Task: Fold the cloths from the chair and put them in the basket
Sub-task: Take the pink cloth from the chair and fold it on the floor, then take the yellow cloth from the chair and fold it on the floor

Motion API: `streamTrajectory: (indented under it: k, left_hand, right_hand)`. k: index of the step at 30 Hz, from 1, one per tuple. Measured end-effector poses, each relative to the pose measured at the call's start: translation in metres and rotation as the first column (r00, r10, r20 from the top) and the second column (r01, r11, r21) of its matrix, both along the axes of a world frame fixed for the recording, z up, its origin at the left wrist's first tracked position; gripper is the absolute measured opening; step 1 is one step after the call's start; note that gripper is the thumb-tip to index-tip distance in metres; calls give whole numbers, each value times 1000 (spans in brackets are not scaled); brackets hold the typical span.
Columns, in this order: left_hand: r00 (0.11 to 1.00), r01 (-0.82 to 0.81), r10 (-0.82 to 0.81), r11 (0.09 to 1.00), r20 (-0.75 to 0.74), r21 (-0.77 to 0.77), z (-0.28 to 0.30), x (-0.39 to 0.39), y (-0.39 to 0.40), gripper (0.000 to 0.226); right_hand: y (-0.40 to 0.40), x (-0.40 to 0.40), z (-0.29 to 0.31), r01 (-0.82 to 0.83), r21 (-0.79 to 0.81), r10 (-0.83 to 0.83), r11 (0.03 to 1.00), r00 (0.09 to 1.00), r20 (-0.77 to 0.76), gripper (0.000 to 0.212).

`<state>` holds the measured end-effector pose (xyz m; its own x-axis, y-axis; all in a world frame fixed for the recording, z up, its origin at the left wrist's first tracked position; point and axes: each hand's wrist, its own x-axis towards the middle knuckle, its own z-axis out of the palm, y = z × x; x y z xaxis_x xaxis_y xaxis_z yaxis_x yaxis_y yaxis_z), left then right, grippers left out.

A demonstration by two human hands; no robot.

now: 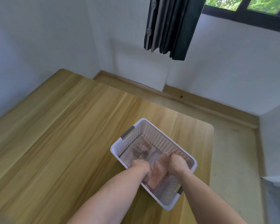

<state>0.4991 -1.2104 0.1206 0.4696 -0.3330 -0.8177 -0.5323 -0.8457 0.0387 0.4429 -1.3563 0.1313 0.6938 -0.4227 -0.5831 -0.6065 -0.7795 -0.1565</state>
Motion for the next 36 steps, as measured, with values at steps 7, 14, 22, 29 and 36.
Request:
streamTrajectory:
  k: [7,14,22,29,36]
  left_hand:
    - [993,19,-16,1000,115,-24,13,-8,5,55]
    - [919,-51,220,889,326,-456,86,-33,45,27]
    - [727,-281,615,673,306,-684,126,-145,207,20]
    - [514,-469,796,574,321,-672,145,-263,356,25]
    - [303,-602,883,469,358,-646,164,-394,509,28]
  right_hand:
    - [5,-11,9,9,44,-10,999,1000,21,25]
    - [20,-37,70,-77,135,49,988,979,197,55]
    - [105,-94,133,-299,268,140,916,864,484,41]
    - [246,-144,151,-612,314,386,726,740,551,41]
    - [413,-217,159,-785,339,550,518,610,571,40]
